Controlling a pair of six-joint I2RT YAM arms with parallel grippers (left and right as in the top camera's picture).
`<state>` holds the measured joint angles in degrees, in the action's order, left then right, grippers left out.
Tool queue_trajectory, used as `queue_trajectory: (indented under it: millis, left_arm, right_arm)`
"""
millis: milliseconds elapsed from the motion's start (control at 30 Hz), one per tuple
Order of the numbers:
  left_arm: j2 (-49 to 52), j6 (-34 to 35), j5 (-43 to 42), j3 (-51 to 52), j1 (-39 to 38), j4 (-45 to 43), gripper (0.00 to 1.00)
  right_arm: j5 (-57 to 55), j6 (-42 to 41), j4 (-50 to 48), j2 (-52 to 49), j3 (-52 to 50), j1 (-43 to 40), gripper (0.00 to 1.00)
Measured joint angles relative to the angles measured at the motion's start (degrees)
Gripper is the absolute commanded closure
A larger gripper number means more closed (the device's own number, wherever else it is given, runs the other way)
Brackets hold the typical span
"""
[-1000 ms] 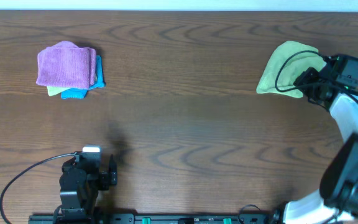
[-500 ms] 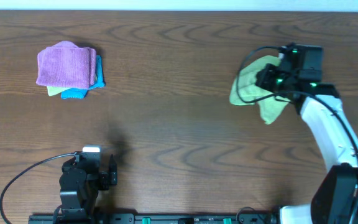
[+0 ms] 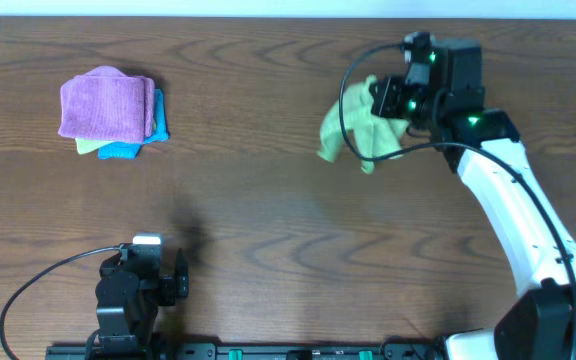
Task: Fold the cloth
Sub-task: 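Drag the green cloth left toward table center with the right gripper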
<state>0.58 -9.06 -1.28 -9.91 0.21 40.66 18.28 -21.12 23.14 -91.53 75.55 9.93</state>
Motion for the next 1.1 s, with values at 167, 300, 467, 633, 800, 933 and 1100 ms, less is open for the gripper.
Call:
queue_trajectory:
  millis: [167,300,467,633,800,933,1100]
  left_arm:
    - [0.0,0.0,0.0,0.0,0.0,0.0,0.05]
    - [0.0,0.0,0.0,0.0,0.0,0.0,0.05]
    - [0.0,0.0,0.0,0.0,0.0,0.0,0.05]
    - [0.0,0.0,0.0,0.0,0.0,0.0,0.05]
    - [0.0,0.0,0.0,0.0,0.0,0.0,0.05]
    - [0.0,0.0,0.0,0.0,0.0,0.0,0.05]
    - [0.0,0.0,0.0,0.0,0.0,0.0,0.05]
  right_arm:
    - [-1.3,1.7,-0.3,-0.5,3.6,1.1,0.99]
    - [-1.1,2.3,-0.2,-3.7,3.8,1.8,0.99]
    - [-0.9,2.6,0.6,-6.3,3.8,3.6,0.99]
    - [-0.5,3.4,1.3,-6.2,3.8,6.5,0.99]
    - [-2.5,5.0,5.0,-6.2,3.8,7.8,0.98]
    - [-10.2,6.3,10.2,-6.3,3.8,7.9,0.96]
    - [-18.1,8.5,10.0,-6.2,3.8,7.9,0.93]
